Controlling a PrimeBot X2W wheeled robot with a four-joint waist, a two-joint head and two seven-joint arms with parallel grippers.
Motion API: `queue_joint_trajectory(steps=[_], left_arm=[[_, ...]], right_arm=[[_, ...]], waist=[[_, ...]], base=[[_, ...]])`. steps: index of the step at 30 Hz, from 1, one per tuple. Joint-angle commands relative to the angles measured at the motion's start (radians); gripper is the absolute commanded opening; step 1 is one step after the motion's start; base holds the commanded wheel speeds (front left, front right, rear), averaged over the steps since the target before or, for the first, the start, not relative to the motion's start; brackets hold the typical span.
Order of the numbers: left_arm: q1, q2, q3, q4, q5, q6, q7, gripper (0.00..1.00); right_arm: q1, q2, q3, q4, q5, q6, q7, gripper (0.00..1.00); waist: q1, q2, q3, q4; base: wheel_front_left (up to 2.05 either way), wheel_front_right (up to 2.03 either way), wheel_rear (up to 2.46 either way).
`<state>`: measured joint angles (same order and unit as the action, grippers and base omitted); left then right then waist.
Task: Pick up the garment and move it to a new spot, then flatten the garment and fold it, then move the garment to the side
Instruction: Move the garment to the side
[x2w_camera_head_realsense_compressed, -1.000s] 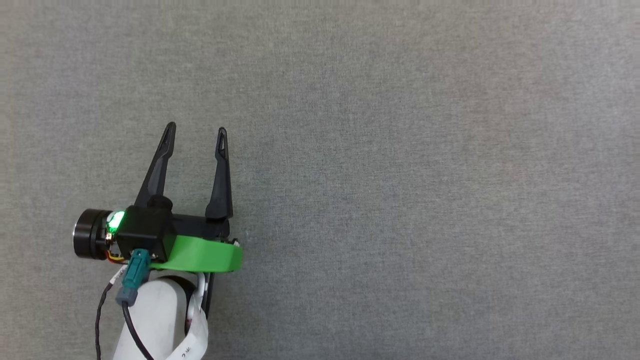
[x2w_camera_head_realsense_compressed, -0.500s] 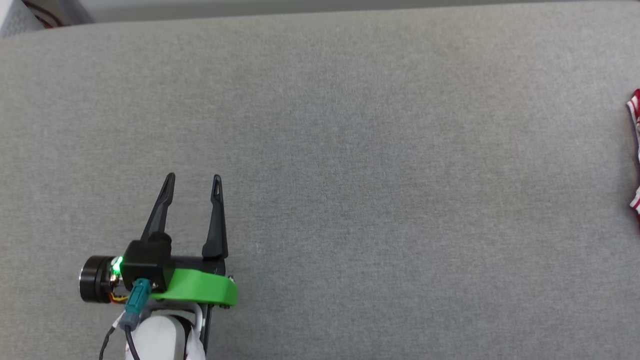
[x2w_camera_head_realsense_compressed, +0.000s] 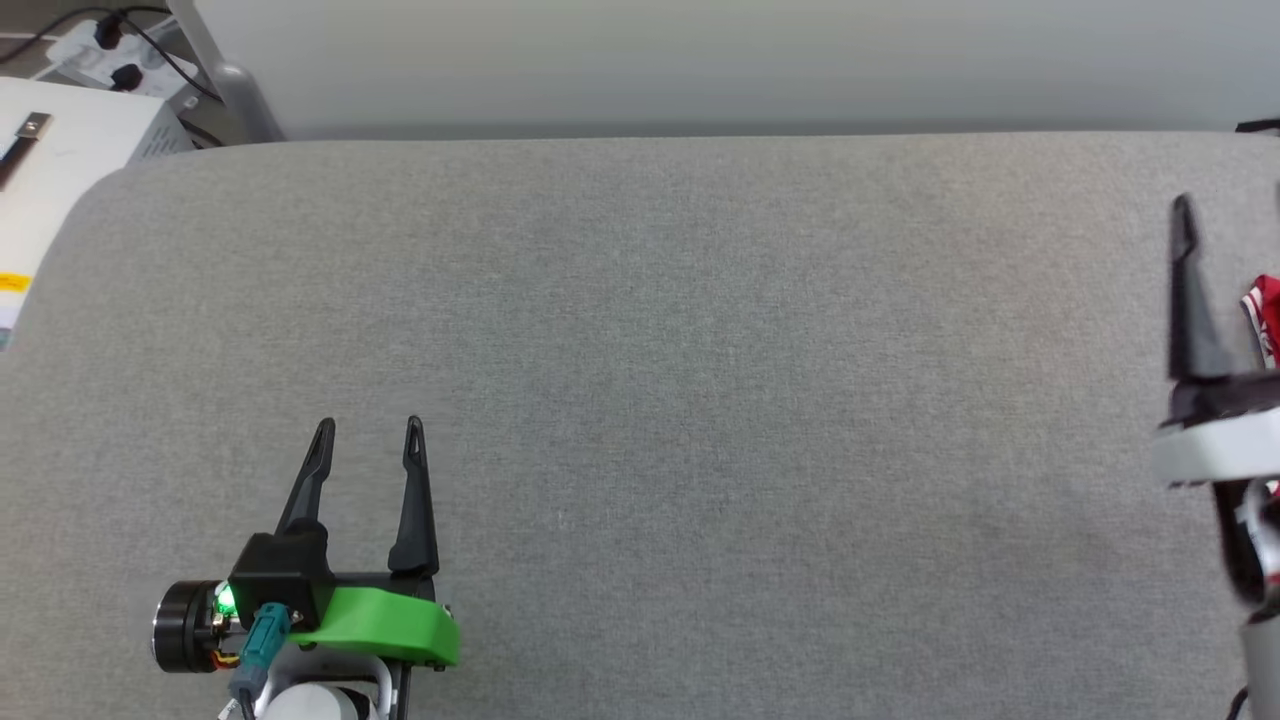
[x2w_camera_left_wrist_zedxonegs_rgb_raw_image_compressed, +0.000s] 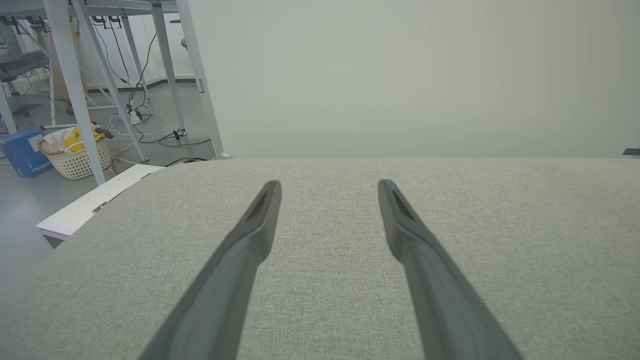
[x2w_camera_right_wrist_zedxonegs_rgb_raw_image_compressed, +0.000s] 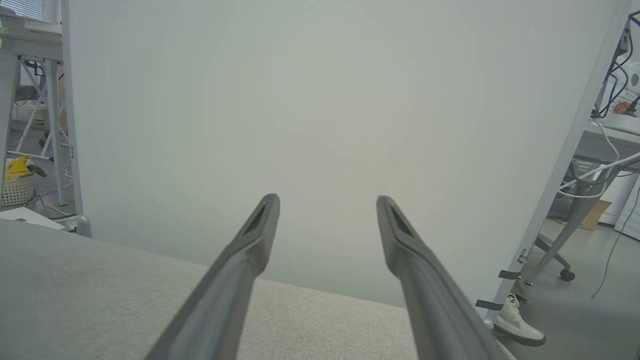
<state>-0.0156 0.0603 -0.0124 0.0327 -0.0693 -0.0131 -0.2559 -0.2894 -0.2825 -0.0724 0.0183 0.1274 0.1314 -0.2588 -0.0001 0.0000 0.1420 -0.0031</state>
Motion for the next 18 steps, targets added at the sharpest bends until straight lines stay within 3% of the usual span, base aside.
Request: queue_joint_trajectory(steps=[1,8,18], left_arm=[[0.016,-0.005,0.003,0.005,-0.005,-0.002,-0.006,1.00],[0.033,-0.007,0.005,0.011,-0.007,-0.010,-0.006,1.00],[0.074,-0.008,0.005,0.005,-0.013,-0.034,-0.006,1.00]], right_arm=[[0.035,0.018,0.012,-0.020,-0.017,-0.001,-0.003,1.00],[0.189,0.134,0.034,-0.051,-0.033,-0.001,-0.003,1.00],[0.325,0.191,0.027,-0.029,-0.025,-0.001,-0.003,1.00]], waist=[[0.0001,0.0000,-0.020,0.017],[0.0001,0.0000,-0.063,0.038],[0.0001,0.0000,-0.107,0.035]], base=[[0.00,0.00,0.00],[0.00,0.00,0.00],[0.00,0.00,0.00]])
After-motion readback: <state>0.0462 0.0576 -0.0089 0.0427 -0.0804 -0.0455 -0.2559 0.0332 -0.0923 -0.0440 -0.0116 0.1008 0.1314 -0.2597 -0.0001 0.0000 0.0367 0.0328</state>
